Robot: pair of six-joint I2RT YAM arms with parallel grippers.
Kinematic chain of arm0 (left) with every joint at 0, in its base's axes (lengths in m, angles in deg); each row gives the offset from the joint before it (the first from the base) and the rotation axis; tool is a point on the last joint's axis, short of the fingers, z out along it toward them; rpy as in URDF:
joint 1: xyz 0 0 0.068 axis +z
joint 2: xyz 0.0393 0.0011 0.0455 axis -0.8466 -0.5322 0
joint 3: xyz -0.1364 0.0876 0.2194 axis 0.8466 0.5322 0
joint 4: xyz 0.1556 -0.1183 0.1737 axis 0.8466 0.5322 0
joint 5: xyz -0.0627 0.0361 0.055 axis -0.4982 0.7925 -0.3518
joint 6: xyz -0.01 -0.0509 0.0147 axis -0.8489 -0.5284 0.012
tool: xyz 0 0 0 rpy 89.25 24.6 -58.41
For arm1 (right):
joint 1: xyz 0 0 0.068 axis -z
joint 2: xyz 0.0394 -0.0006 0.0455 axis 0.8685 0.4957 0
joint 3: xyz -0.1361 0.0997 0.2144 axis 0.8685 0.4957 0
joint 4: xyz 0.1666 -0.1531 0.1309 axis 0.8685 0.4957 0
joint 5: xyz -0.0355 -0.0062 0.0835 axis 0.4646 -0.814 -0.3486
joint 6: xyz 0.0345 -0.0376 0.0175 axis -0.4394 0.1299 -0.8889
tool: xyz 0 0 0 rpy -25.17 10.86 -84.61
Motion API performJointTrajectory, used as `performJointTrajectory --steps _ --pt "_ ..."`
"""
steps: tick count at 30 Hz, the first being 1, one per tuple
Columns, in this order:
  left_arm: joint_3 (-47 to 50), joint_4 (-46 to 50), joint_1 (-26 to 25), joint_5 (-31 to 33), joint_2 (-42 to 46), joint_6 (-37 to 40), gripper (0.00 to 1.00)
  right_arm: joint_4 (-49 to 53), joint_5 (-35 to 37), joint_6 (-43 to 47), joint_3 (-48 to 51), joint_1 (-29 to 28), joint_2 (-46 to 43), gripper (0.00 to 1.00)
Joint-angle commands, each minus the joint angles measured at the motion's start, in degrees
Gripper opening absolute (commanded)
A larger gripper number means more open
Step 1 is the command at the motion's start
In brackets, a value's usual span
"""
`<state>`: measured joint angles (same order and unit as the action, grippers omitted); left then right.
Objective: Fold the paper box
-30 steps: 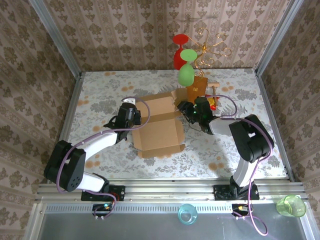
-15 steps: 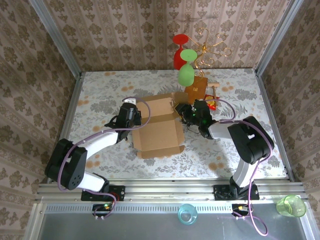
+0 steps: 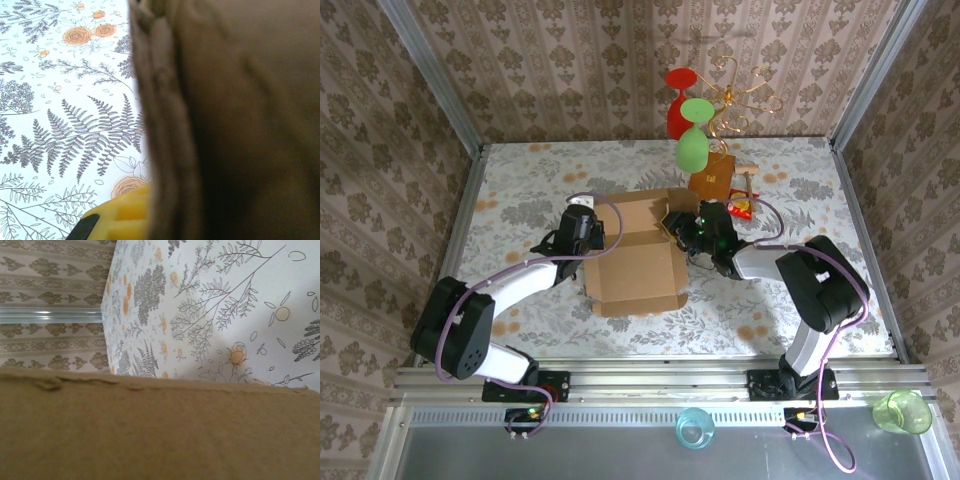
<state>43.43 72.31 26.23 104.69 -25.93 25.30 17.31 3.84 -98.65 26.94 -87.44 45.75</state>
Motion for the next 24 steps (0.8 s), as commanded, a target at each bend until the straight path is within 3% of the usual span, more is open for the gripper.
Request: performJointTrajectory --steps 1,6,11,17,24 --pt "-2.5 0.2 -0.4 0.6 -0.6 -0.8 0.00 5.8 2.0 4.2 -2.7 -1.2 1.1 0.37" --pt "-2.6 0.2 -0.4 0.7 -1.1 -0.8 0.00 13.0 4.7 7.6 -5.7 -2.8 1.2 0.36" --pt "-2.7 0.7 -0.2 0.8 -1.6 -0.6 0.00 12.6 6.3 10.1 -4.3 -3.0 -2.7 0.36" --pt "-2.9 1.5 1.2 -0.3 -2.1 0.6 0.00 11.9 8.4 22.6 0.6 -2.8 -17.3 0.38" --pt "-3.6 0.1 2.6 -2.5 -3.8 4.2 0.00 6.9 2.8 35.4 10.8 3.2 -35.9 0.38"
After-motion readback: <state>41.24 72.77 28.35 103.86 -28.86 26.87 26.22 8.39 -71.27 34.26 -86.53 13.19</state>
